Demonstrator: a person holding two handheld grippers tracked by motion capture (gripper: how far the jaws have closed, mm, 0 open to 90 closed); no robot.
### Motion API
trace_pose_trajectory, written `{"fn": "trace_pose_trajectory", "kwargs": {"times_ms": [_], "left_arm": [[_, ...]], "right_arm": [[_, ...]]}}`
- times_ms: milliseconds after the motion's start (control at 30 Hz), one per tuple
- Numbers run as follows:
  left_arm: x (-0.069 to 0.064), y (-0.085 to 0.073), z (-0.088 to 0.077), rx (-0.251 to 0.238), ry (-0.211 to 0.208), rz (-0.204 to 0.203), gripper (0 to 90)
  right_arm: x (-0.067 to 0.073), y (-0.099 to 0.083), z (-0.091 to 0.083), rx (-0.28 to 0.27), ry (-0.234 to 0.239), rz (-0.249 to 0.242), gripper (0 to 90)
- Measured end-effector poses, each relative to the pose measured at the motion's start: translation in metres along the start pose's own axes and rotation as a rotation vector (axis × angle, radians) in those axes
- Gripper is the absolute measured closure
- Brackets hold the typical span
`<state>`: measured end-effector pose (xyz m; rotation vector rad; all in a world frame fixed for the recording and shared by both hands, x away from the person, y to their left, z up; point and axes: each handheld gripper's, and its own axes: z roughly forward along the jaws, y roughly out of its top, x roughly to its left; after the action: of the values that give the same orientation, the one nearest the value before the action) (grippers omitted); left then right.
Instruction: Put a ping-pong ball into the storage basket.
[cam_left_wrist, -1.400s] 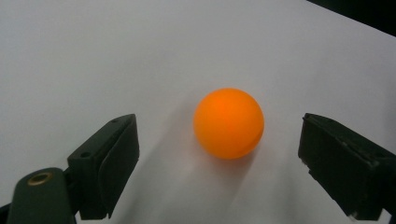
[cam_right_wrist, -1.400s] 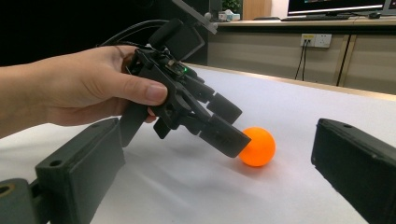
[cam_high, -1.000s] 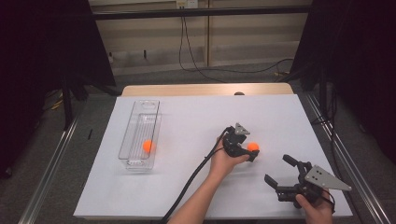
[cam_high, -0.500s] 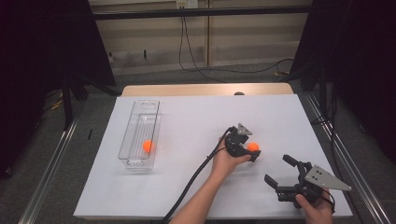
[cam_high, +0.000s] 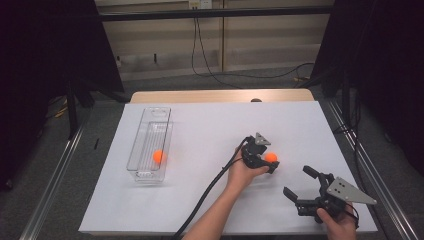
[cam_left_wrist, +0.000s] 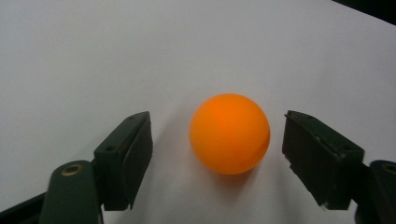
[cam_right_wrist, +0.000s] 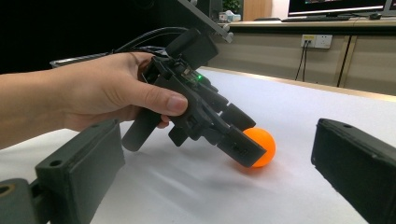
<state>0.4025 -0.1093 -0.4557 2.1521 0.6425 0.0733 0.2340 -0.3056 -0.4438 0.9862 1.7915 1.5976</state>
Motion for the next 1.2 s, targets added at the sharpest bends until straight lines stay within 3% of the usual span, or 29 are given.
{"fn": "trace_pose_trajectory", "kwargs": {"times_ms": [333, 1200], "left_arm": [[-0.002, 0.0024, 0.0037, 0.019, 0.003, 0.025, 29.8], [-0.0023, 0.0022, 0.0089, 0.043, 0.013, 0.036, 37.3]], "right_arm": [[0.0006, 0.0001, 0.0, 0.001, 0.002, -0.001, 1.7], [0.0001, 0.0001, 0.0, 0.0, -0.001, 0.0, 1.8]]}}
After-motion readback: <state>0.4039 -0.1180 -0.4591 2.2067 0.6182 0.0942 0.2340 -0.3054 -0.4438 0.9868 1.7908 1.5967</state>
